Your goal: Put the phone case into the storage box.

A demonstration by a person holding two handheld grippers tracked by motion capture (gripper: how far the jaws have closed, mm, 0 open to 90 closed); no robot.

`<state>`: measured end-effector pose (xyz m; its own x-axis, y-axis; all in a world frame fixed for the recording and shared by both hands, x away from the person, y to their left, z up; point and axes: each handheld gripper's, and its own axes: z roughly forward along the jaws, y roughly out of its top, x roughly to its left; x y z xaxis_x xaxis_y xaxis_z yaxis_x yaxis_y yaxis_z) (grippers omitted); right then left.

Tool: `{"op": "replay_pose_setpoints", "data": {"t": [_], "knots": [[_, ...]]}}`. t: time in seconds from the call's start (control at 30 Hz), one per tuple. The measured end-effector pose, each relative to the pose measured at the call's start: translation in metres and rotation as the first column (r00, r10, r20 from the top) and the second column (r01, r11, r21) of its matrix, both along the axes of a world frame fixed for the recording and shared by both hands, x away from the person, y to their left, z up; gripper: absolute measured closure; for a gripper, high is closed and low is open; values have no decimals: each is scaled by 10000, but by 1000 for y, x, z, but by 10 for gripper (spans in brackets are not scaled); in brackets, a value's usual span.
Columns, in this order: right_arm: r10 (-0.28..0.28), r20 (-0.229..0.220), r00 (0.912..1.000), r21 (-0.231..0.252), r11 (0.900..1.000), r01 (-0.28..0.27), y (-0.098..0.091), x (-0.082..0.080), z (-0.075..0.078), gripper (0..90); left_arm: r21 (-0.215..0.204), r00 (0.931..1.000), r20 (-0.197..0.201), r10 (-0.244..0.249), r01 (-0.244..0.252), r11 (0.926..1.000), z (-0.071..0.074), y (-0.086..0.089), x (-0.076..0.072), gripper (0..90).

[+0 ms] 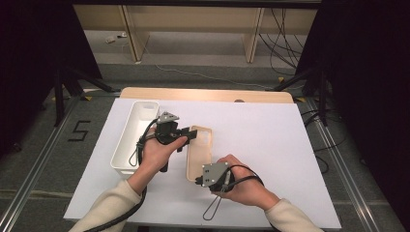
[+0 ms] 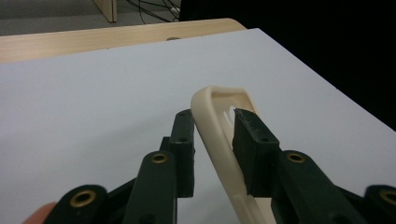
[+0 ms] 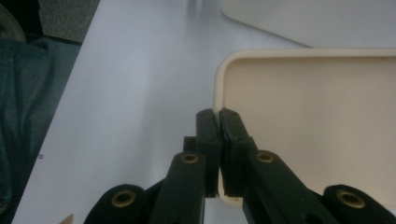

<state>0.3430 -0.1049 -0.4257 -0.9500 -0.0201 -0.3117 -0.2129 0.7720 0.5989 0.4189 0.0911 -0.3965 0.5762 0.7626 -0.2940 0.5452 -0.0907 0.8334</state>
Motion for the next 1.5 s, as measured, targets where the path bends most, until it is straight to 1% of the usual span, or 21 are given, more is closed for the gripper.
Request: {"op": "replay_pose_setpoints", "data": {"t": [0.07, 0.1, 0.23, 0.33, 0.4, 0.5, 0.57, 0.63, 0.67, 0.77, 0.83, 0.87, 0.93, 1.0, 1.03, 1.1, 1.23, 1.27, 1.3, 1.4, 1.5], "knots": [[32, -111, 9999, -53, 10000, -33, 0, 1, -1, 885, -64, 10000, 13, -49, 49, 10000, 1, 0, -1, 708], [-4, -37, 10000, -121, 9999, 4, 0, 1, -2, 885, 5, 10000, 41, -88, 88, 10000, 3, 0, -1, 715], [-70, 152, 9999, -276, 9996, 74, 0, 2, -4, 884, -111, 9999, 29, -164, 164, 9998, 6, 0, -4, 731], [-13, 101, 9999, -426, 9991, 18, 0, 2, -5, 884, -141, 9996, 48, -291, 292, 9995, 7, -1, -5, 743], [-78, 271, 9996, -533, 9985, 92, 0, 2, -6, 884, -163, 9995, 48, -297, 298, 9994, 8, -1, -6, 750], [-32, 152, 9999, -596, 9982, 41, 1, 2, -7, 883, -283, 9994, 3, -358, 358, 9990, 9, -2, -7, 760], [-107, 227, 9997, -616, 9980, 121, 1, 2, -7, 884, -292, 9993, -23, -371, 370, 9989, 9, -2, -7, 765], [-301, 126, 9995, -656, 9974, 308, 1, 1, -8, 883, -328, 9991, -25, -418, 417, 9986, 10, -2, -8, 771], [-170, 416, 9990, -768, 9968, 202, 1, 3, -8, 883, -395, 9990, 2, -458, 457, 9982, 10, -3, -8, 774], [-76, 229, 9997, -757, 9971, 93, 2, 3, -9, 883, -378, 9989, -16, -470, 469, 9982, 11, -3, -9, 782], [-140, 430, 9990, -817, 9965, 175, 2, 4, -10, 883, -449, 9986, -4, -532, 532, 9976, 12, -4, -9, 788], [-106, 365, 9993, -843, 9963, 137, 2, 4, -10, 883, -525, 9986, 27, -536, 536, 9972, 12, -4, -10, 791], [-308, 524, 9981, -867, 9956, 353, 2, 4, -10, 883, -545, 9984, 31, -560, 561, 9969, 14, -5, -12, 798], [-290, 475, 9985, -865, 9957, 330, 2, 5, -9, 882, -665, 9979, 139, -640, 648, 9957, 16, -5, -13, 805], [-366, 395, 9985, -840, 9957, 398, 2, 4, -9, 882, -599, 9976, 196, -661, 671, 9959, 17, -6, -14, 807], [-302, 541, 9981, -857, 9957, 348, 2, 5, -9, 880, -642, 9970, 327, -703, 723, 9953, 19, -8, -17, 811], [-510, 447, 9977, -683, 9962, 540, 1, 5, -9, 878, -614, 9952, 595, -774, 810, 9948, 23, -9, -20, 815], [-420, 529, 9977, -729, 9963, 458, 1, 7, -9, 877, -638, 9951, 651, -749, 791, 9948, 24, -9, -21, 816], [-574, 402, 9975, -628, 9962, 598, 0, 7, -9, 875, -674, 9947, 720, -737, 786, 9946, 25, -9, -21, 816], [-769, 359, 9964, -431, 9960, 784, -1, 8, -8, 863, -681, 9918, 981, -823, 892, 9937, 26, -8, -21, 817], [-841, 332, 9959, -142, 9963, 846, -3, 9, -6, 780, -295, 9858, 1431, -875, 926, 9953, 27, -9, -23, 818]]}}
